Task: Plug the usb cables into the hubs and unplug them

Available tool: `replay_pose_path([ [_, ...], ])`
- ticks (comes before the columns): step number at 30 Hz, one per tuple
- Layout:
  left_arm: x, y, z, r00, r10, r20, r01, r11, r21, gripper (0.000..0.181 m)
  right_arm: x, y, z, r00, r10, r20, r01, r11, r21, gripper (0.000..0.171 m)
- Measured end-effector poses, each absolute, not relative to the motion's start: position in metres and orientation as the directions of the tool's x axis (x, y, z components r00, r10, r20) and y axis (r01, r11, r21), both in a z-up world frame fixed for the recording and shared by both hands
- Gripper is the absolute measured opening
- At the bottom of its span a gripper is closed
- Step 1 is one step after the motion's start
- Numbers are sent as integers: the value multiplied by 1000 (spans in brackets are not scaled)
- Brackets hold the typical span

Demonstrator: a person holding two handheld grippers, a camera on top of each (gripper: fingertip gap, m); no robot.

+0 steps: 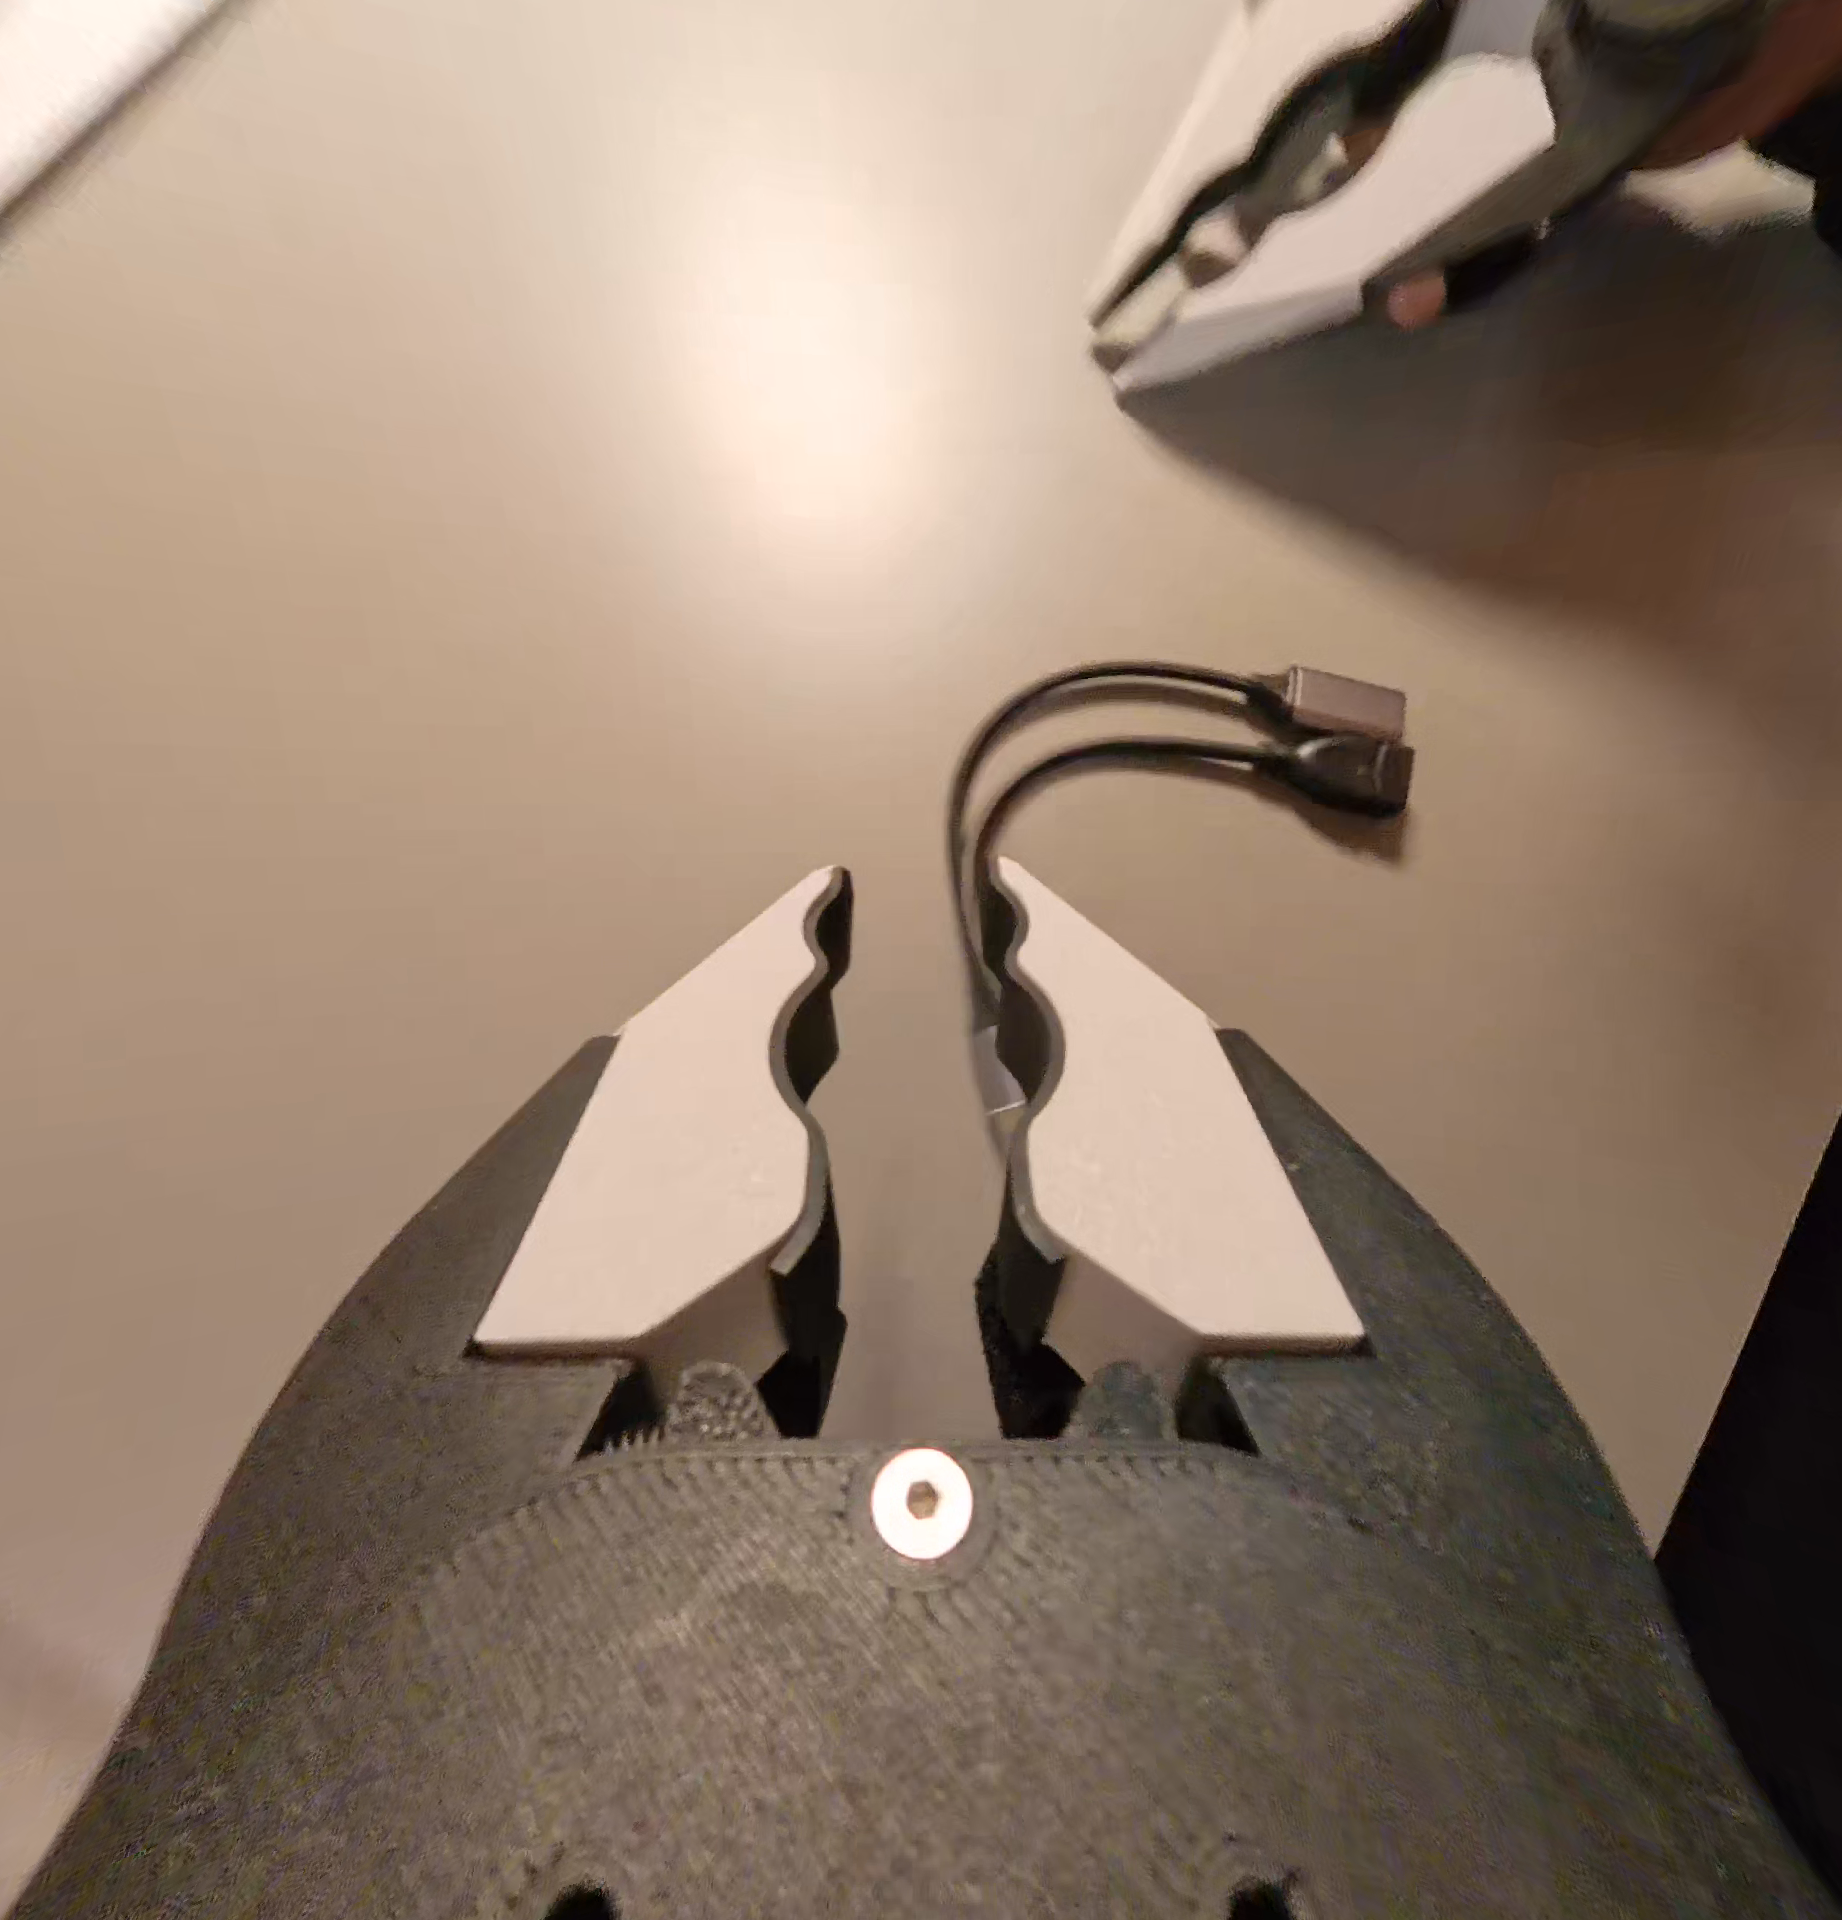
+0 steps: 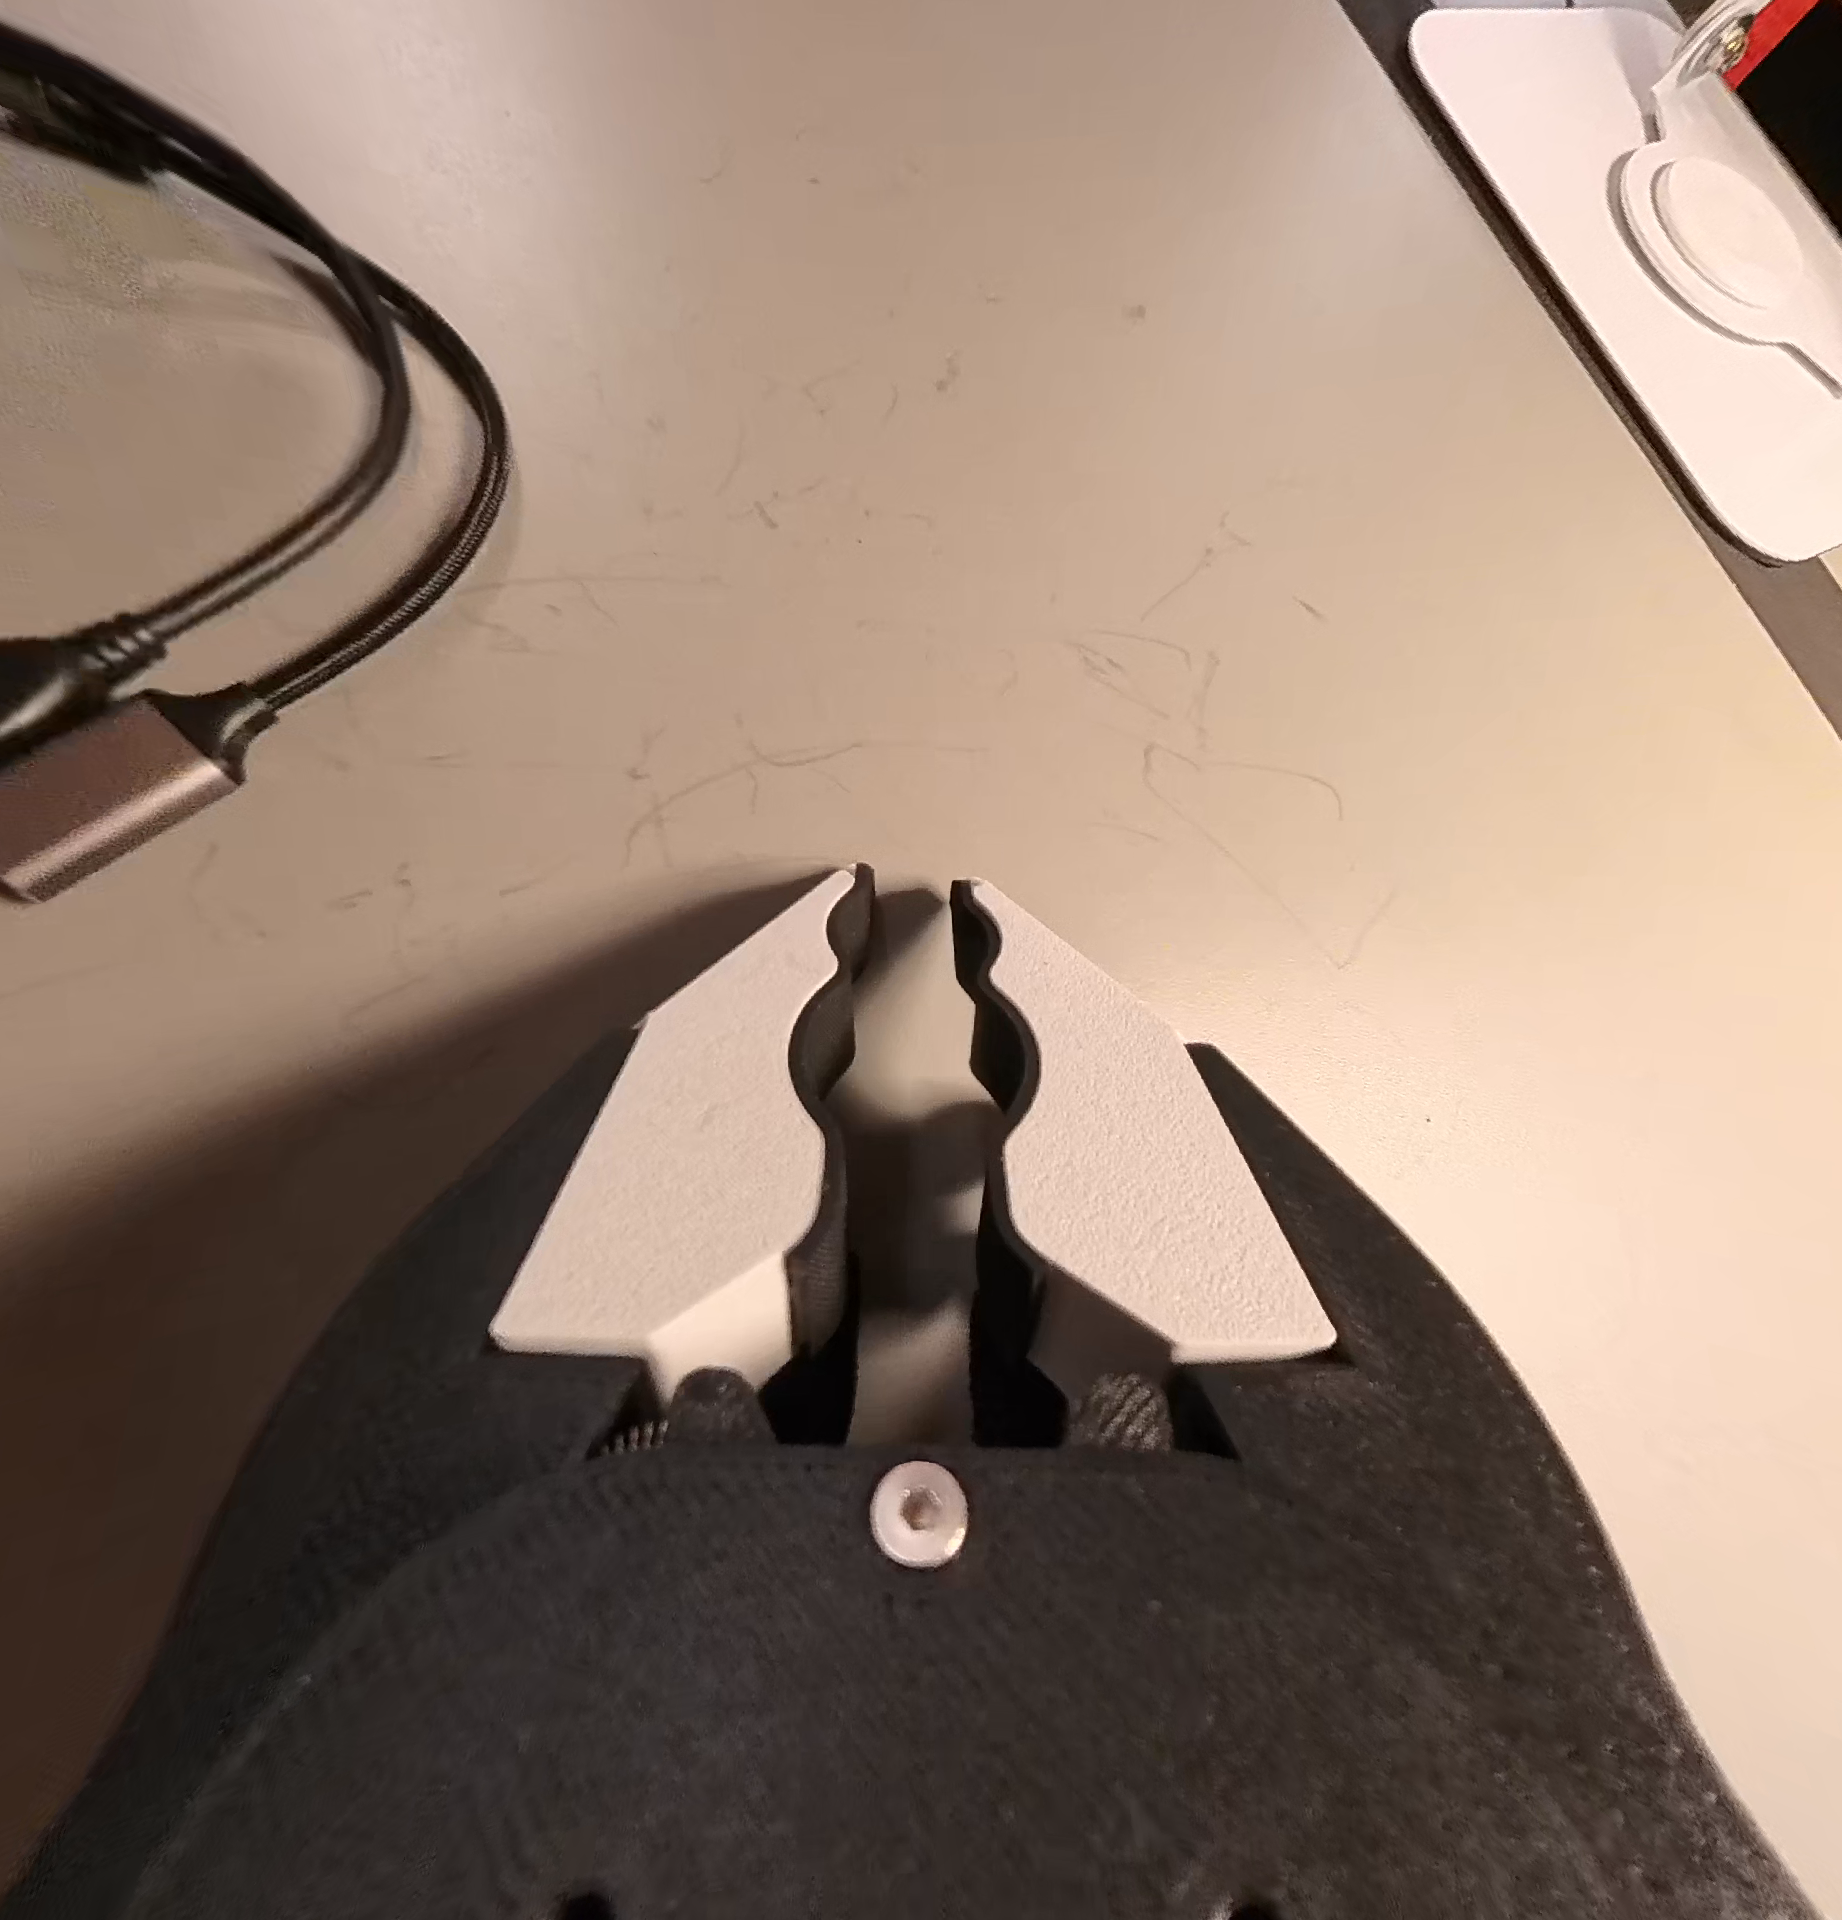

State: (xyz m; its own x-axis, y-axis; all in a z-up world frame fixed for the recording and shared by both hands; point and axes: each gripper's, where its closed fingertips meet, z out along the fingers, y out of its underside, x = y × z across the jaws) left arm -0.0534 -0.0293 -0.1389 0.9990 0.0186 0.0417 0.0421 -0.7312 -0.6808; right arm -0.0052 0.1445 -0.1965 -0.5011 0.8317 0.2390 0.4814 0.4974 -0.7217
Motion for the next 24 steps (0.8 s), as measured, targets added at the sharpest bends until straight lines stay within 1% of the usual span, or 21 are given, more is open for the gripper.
replay_pose_path([
  [1, -65, -36, -124, 999, 39, 27, 46, -708, -705, 31, -5, 145, -197, -502, 832, 237, 482, 497, -722, 15],
  [3, -99, -61, -90, 993, 112, -36, 48, -665, -745, 36, -5, 145, -197, -503, 832, 235, 483, 496, -722, 15],
  [5, -149, -100, -53, 960, 224, -168, 18, -648, -761, 38, -5, 145, -197, -503, 832, 233, 483, 495, -722, 15],
  [7, -207, -151, -24, 892, 315, -324, -31, -672, -740, 40, -5, 144, -197, -503, 832, 233, 484, 494, -722, 15],
  [9, -262, -207, -16, 835, 342, -431, -43, -741, -670, 41, -5, 144, -197, -503, 833, 230, 485, 492, -723, 15],
  [12, -330, -284, -42, 818, 283, -502, -19, -857, -515, 47, -5, 145, -197, -503, 834, 227, 487, 490, -723, 15],
  [13, -349, -307, -57, 822, 270, -502, 16, -891, -454, 50, -5, 145, -197, -503, 834, 227, 487, 491, -723, 15],
  [15, -371, -344, -90, 862, 241, -447, 96, -941, -323, 58, -6, 145, -197, -501, 835, 229, 487, 490, -723, 16],
  [16, -378, -355, -104, 877, 216, -429, 106, -959, -264, 63, -6, 145, -197, -501, 835, 227, 488, 489, -723, 16],
  [18, -389, -369, -127, 901, 133, -413, 75, -985, -154, 71, -6, 146, -197, -501, 837, 220, 491, 484, -724, 17],
  [21, -397, -372, -152, 935, 60, -349, 34, -996, -79, 78, -8, 148, -197, -494, 844, 209, 500, 473, -726, 18],
  [23, -402, -374, -165, 955, 99, -279, 83, -994, -69, 92, -10, 152, -196, -478, 848, 229, 499, 477, -723, 18],
  [24, -406, -374, -169, 960, 136, -247, 119, -990, -81, 95, -12, 155, -196, -471, 847, 248, 494, 486, -721, 18],
])
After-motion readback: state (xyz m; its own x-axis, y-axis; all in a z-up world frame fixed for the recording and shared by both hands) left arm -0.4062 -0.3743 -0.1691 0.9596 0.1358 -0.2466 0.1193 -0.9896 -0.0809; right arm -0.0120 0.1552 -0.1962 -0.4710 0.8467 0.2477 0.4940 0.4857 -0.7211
